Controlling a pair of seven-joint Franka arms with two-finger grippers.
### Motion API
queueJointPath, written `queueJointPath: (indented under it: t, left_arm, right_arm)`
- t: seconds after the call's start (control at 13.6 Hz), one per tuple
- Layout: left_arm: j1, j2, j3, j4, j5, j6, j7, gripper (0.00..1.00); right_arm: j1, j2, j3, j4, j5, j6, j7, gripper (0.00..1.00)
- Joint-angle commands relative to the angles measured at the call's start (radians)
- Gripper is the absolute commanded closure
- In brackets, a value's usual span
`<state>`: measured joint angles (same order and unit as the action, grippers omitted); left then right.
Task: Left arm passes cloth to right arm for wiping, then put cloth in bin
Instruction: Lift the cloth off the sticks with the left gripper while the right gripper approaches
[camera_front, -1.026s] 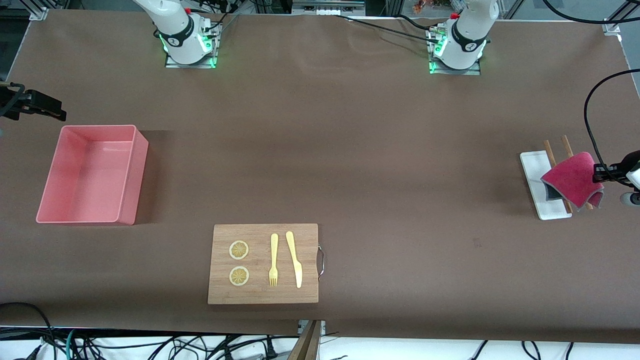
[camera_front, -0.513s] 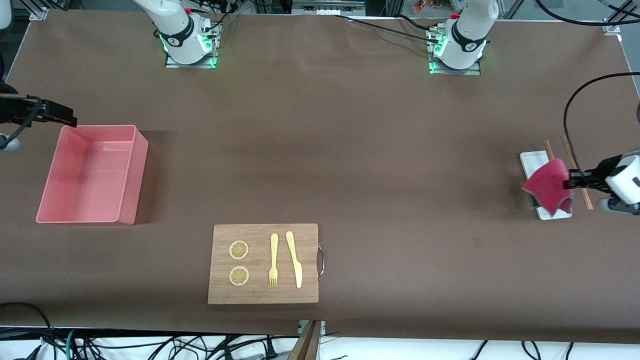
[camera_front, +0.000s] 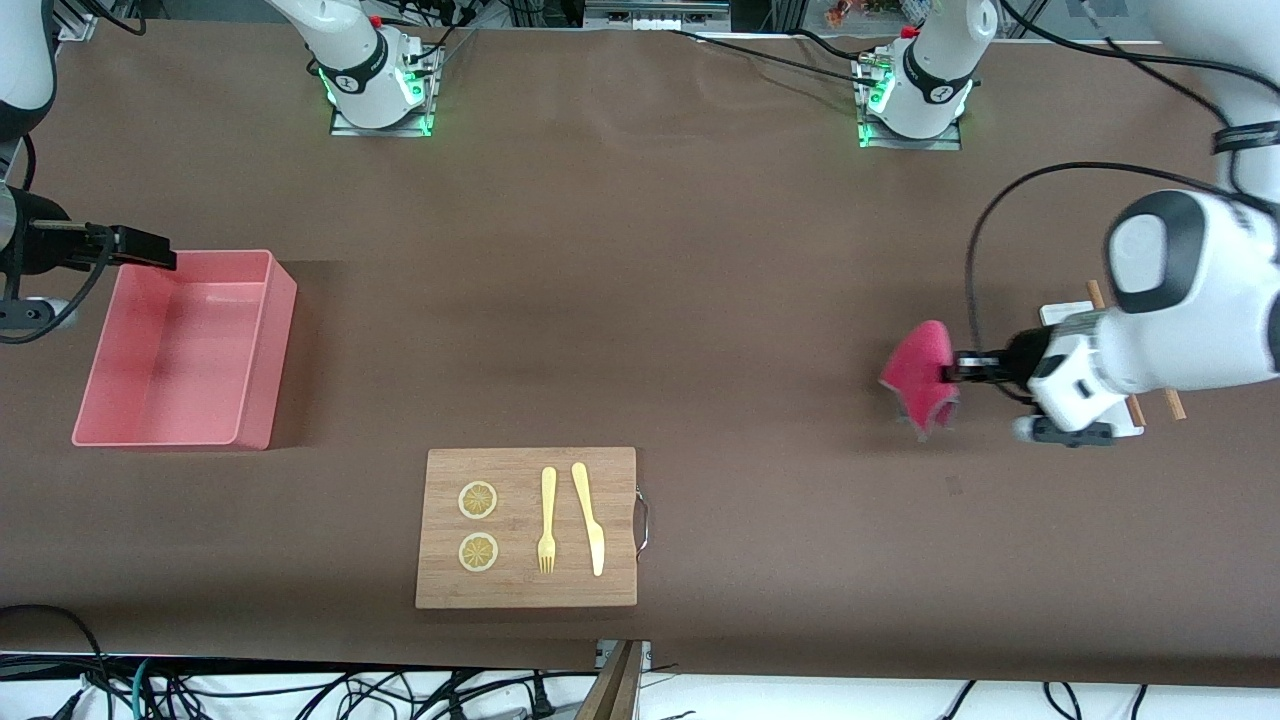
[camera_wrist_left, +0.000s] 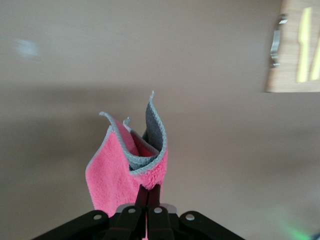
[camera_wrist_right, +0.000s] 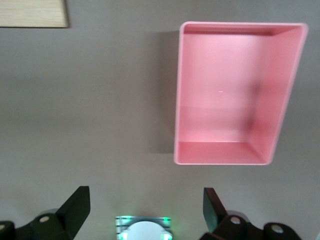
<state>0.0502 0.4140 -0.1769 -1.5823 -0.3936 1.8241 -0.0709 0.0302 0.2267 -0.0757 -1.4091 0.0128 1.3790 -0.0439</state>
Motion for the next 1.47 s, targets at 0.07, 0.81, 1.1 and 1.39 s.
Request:
queueJointPath:
  t: [0.07, 0.81, 1.1, 1.39]
  left_arm:
    - [-0.152, 0.129, 0.013, 0.161, -0.212, -0.003, -0.27, 1.0]
    - [-0.443, 0.212, 0.013, 0.285, -0.655, 0.337, -0.65, 1.0]
    - [-0.481, 0.212, 0.013, 0.292, -0.773, 0.395, -0.655, 1.0]
    - [-0.503, 0.213, 0.013, 0.321, -0.821, 0.414, -0.681, 1.0]
  right_arm:
    - [0.023, 0.043, 0.013, 0.005, 0.091, 0.018, 0.233, 0.0]
    - [0.221, 0.172, 0.021, 0.002, 0.194, 0.233, 0.674, 0.0]
    - [0.276, 0.206, 0.021, 0.002, 0.248, 0.275, 0.817, 0.0]
    - [0.329, 0.227, 0.021, 0.001, 0.278, 0.295, 0.923, 0.0]
